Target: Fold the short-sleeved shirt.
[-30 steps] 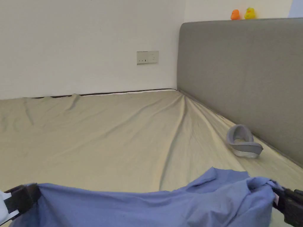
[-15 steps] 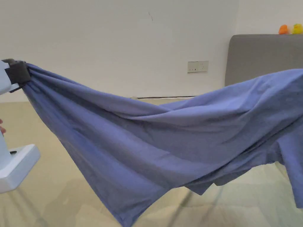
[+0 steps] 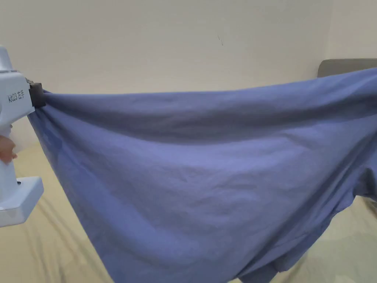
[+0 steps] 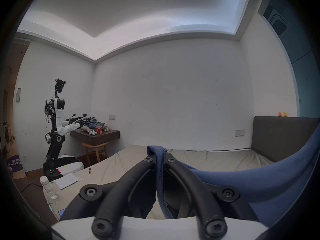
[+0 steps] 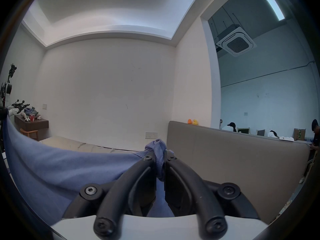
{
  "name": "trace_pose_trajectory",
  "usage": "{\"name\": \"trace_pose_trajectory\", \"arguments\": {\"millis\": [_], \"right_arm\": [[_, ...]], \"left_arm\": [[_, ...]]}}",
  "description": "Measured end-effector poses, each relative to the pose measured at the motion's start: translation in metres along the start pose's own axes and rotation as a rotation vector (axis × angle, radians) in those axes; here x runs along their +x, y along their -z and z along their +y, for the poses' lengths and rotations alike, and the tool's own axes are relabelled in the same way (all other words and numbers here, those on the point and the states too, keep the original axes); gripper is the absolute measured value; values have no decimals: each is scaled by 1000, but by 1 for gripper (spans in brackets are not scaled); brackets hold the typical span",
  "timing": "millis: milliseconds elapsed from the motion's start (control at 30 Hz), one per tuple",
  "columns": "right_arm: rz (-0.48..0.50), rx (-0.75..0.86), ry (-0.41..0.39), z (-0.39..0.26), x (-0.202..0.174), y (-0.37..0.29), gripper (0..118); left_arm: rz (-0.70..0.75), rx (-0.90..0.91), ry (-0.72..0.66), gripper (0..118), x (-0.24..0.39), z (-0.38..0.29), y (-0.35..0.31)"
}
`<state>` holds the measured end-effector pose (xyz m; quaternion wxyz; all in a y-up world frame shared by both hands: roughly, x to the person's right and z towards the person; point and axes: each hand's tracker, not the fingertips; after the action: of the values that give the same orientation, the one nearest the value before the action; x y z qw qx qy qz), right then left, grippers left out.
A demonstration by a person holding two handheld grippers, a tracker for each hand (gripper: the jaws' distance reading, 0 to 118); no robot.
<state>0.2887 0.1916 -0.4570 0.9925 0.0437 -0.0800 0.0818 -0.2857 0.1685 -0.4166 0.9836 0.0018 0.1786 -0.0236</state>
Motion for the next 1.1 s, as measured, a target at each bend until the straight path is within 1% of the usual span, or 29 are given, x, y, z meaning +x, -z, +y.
{"name": "trace_pose_trajectory", "arguments": {"millis": [100,133,167,233,267,367,400,433,467,500,533,567,600,667,733,767,867,900,933,967,1033,1067,1100], "right_arm": [[3,7,-22,4,-22,40,6],[5,14,-26,5,-29,55,6],[10,32,-12,6,-37,71,6],[7,53,44,12,-60,90,6],[3,55,77,11,-68,106,6],[11,38,78,7,-94,148,6],[-2,63,34,4,-101,158,6],[-3,57,48,-3,-110,169,6],[-10,65,35,-9,-116,179,6],[-1,68,39,-16,-120,186,6],[6,66,49,-24,-124,192,6],[13,40,56,-33,-128,198,6],[27,30,84,-41,-129,200,6],[35,21,82,-60,-135,195,6],[52,0,52,-80,-138,187,6],[61,-15,46,-92,-138,179,6],[128,-108,134,-123,-130,151,6],[125,-134,179,-130,-128,141,6],[118,-175,203,-138,-126,127,6],[109,-151,186,-144,-125,112,6],[105,-151,153,-154,-114,89,6],[105,-176,176,-159,-111,73,6],[118,-188,176,-161,-106,60,6]], "left_arm": [[-17,-55,-8,3,5,0,38],[-1,-79,-9,3,7,2,50],[4,-64,-34,3,10,1,64],[-6,-1,-100,3,13,-2,87],[-9,15,-81,3,15,-2,102],[20,9,28,3,28,-6,145],[38,-1,36,3,31,-8,156],[30,-4,16,3,32,-13,168],[30,-6,-1,3,33,-20,178],[25,-5,-36,3,34,-27,184],[-11,-11,-36,3,32,-34,192],[1,-33,-16,3,36,-43,196],[-10,-54,20,3,37,-48,199],[-19,-45,4,3,37,-72,199],[-59,-86,-125,3,29,-92,192],[-110,-98,-165,3,25,-105,187],[-98,-166,-139,3,25,-131,163],[-111,-163,-122,3,25,-138,153],[-120,-165,-113,3,27,-145,142],[-118,-187,-99,3,29,-148,129],[-148,-198,-126,3,26,-154,106],[-156,-203,-143,3,23,-154,93],[-149,-207,-161,3,22,-154,81]]}}
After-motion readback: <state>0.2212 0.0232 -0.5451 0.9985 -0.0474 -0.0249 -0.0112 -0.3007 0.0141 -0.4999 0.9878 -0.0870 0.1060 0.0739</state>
